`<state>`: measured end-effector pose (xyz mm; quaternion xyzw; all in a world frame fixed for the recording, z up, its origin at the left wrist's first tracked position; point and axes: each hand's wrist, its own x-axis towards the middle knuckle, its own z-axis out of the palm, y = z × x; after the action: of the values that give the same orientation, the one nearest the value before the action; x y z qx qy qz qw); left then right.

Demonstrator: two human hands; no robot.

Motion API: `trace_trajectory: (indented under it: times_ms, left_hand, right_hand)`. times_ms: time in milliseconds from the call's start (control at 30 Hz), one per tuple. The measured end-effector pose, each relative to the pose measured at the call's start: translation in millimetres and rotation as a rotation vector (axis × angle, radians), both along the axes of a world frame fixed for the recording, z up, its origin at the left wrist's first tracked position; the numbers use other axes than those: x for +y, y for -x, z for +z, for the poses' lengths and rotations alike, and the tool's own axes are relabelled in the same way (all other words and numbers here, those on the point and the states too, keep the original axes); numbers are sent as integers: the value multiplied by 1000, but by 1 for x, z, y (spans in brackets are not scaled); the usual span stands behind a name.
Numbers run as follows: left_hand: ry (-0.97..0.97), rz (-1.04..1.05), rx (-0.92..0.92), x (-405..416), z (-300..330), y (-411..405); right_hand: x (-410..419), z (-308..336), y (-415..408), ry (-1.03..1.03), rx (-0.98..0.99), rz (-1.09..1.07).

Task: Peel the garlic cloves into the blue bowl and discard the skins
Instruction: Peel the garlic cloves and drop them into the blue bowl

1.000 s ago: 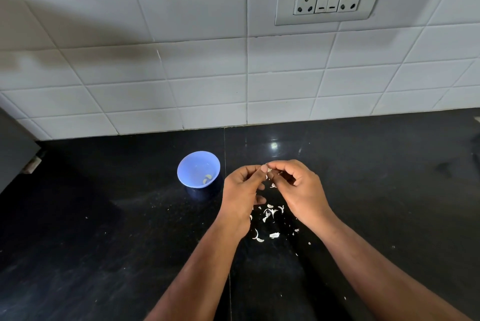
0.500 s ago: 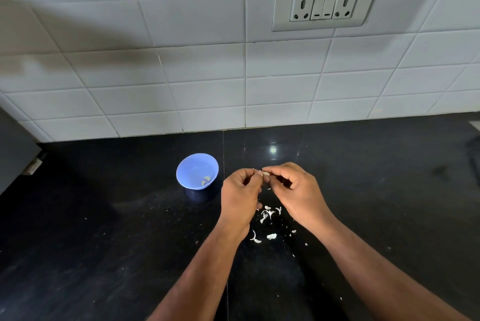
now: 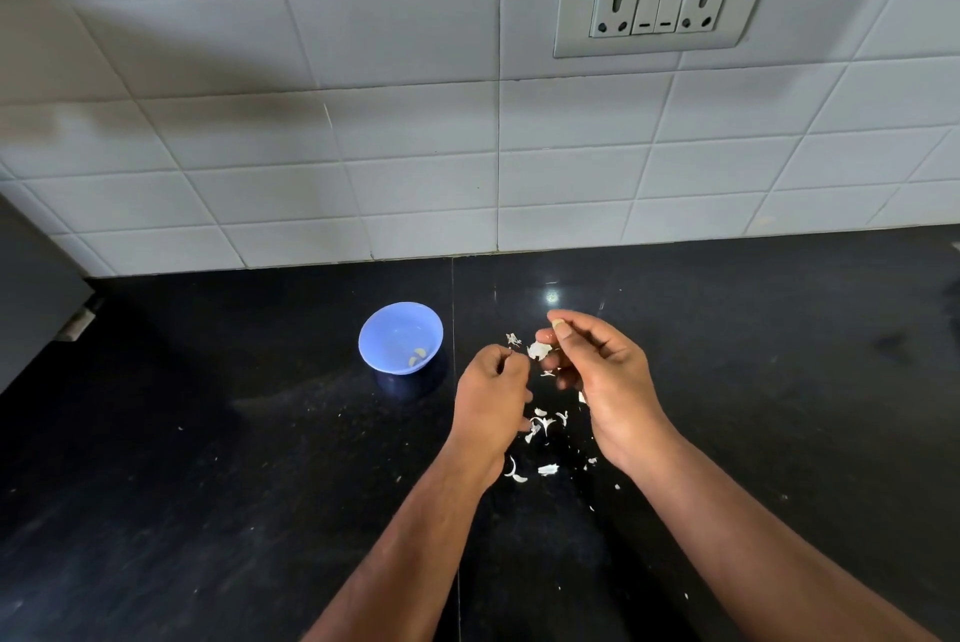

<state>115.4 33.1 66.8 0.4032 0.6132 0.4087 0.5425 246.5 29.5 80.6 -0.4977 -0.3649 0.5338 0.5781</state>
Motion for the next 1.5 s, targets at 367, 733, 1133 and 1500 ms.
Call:
trace_trajectory:
  times_ms: [367, 733, 1133, 1500]
  left_hand:
    - [-76, -135, 288, 4, -8, 4]
    - [-128, -7, 113, 11, 4, 3]
    - [-137, -1, 100, 13, 5, -3]
    - [-104, 20, -28, 14, -2, -14]
  right_hand:
    - [4, -7, -7, 31, -79, 47]
    - [5, -8, -10, -30, -498, 90]
    - [8, -9, -7, -71, -586, 134]
    - [8, -6, 7, 56, -91, 58]
